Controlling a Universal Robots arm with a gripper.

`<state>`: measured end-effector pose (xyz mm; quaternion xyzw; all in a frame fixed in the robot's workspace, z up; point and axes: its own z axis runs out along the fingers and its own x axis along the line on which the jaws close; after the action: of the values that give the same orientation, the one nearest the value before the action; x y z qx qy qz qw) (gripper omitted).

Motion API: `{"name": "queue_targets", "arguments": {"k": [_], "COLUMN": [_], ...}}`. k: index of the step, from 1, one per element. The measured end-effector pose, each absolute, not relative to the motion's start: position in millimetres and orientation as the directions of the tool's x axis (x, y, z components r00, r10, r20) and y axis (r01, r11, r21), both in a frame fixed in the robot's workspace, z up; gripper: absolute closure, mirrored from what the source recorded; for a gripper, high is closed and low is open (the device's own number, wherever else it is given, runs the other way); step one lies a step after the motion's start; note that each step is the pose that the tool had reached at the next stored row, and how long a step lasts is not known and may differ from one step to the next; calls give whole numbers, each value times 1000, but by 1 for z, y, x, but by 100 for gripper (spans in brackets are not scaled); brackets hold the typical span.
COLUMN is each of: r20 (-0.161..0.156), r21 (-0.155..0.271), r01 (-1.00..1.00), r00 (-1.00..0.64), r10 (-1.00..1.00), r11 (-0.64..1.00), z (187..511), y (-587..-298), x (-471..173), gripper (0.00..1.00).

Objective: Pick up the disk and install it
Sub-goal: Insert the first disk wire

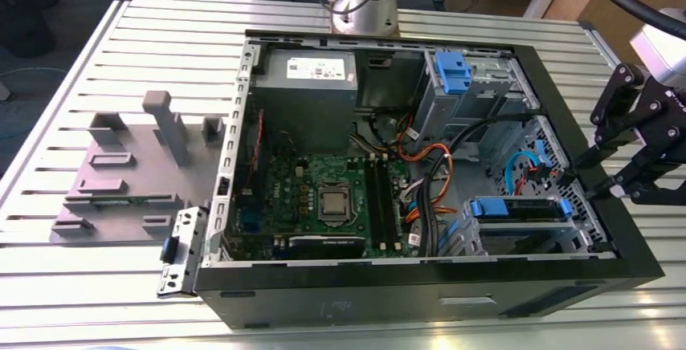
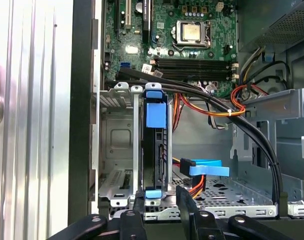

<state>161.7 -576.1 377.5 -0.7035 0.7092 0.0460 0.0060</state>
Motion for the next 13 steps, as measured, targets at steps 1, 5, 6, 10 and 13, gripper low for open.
{"name": "queue_targets", "arguments": {"k": [1,5,6,10,13], "r20": [-73,-73,-73,-73,-73], "r21": [57,57,57,57,57], "r01": [-998,-998,-998,-998,-998], "r00": [-10,-10,-10,-10,-10], "r10": [-997,-997,-997,-997,-997], "r11": [6,6,6,6,6], "z": [377,377,377,377,376], "y": [-576,-576,-576,-575,-573], "x": [162,162,163,164,164], "gripper": [59,59,59,59,59]}}
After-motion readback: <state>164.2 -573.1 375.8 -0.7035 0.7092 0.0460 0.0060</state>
